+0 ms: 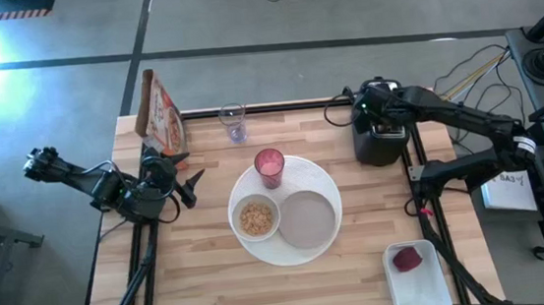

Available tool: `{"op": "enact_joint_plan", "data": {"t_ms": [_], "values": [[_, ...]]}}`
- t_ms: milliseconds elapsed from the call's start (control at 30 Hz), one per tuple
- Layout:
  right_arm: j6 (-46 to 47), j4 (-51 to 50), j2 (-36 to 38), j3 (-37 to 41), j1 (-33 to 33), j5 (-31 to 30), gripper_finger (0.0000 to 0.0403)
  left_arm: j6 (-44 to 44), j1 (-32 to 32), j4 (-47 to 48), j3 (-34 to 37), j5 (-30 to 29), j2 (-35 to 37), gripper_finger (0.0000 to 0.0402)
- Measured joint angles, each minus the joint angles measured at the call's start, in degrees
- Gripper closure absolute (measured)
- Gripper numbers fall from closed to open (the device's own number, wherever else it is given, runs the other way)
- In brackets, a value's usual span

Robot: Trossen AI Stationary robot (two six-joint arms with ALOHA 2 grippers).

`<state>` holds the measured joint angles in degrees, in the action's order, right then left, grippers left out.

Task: Arrange a breakfast setting
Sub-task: Put the toasted bagel on top of the gray plate on white table mat

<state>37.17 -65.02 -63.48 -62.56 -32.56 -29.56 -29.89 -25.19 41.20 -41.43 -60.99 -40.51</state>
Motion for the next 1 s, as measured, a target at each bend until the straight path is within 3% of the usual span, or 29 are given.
{"op": "enact_joint_plan", "data": {"t_ms": [767, 1000], "values": [[-1.3, -11.4, 0.0, -19.4, 0.0, -2.9, 0.0358, -0.6, 0.0, 0.0, 0.0, 0.0, 0.0, 0.0119], [-3.8, -10.5, 0.0, -20.4, 0.2, 9.9, 0.0358, -0.7, 0.0, 0.0, 0.2, -1.5, 0.0, 0.0119]]}}
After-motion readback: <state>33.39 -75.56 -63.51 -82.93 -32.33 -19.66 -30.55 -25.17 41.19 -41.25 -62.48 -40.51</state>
